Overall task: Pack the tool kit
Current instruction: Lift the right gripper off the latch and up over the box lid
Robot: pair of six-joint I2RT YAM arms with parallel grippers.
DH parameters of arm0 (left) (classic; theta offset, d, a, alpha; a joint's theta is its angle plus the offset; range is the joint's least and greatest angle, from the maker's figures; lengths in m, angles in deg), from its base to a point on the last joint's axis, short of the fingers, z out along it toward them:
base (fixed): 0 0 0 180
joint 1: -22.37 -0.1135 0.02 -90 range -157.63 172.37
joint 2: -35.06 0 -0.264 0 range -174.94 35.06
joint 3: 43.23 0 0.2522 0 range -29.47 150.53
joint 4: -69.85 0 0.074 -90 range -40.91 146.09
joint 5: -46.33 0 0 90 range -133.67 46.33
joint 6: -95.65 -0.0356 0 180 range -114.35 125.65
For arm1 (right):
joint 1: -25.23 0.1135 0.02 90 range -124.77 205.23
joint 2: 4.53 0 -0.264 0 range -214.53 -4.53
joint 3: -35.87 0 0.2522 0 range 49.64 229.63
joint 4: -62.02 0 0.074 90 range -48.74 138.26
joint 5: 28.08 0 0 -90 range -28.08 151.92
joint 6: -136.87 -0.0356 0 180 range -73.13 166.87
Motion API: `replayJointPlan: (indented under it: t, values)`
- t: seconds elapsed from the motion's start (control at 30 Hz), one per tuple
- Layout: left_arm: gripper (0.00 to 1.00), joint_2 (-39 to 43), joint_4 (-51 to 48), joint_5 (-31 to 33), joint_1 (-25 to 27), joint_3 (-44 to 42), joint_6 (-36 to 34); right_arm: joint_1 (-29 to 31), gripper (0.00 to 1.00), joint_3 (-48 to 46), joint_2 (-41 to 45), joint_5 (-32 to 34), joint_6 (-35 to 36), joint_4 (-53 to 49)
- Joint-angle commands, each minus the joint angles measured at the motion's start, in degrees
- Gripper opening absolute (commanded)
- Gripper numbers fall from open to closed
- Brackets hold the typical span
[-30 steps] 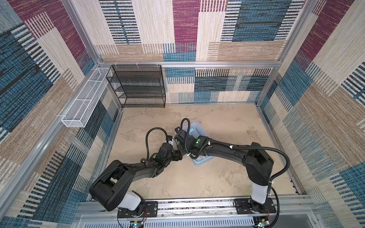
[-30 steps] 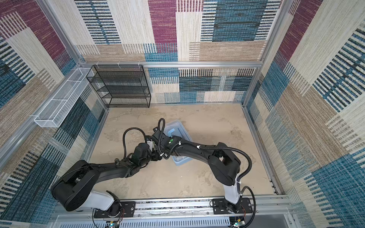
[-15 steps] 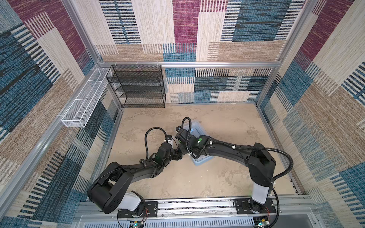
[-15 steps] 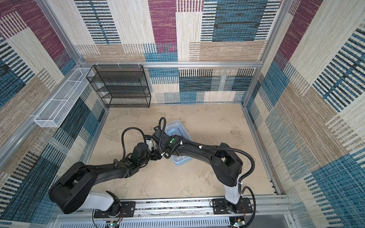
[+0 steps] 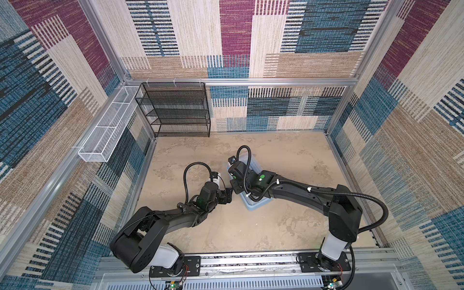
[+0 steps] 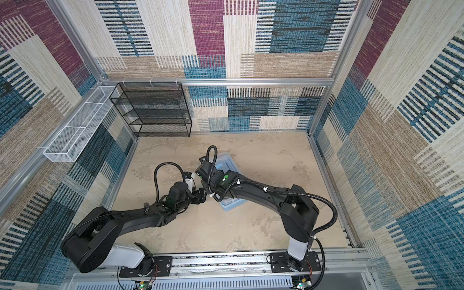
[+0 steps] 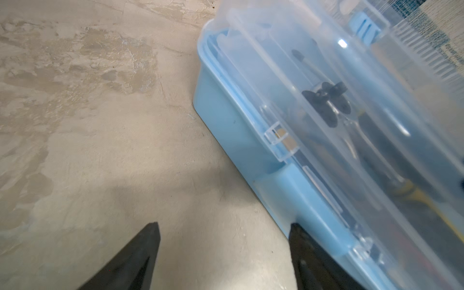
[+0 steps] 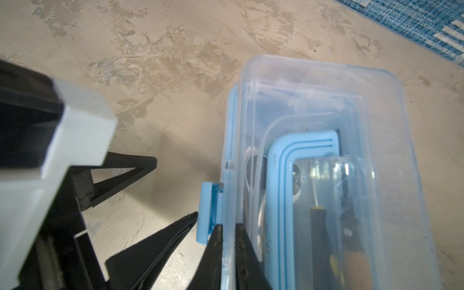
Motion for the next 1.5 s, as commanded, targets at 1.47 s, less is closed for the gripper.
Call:
replayJointPlan:
  t: [1.47]
  values:
    - [0.83,-3.4,3.1,-2.0,0.0,3.3,0.7,-7.9,0.16,-13.8,13.0,-0.7,-2.1,6.5]
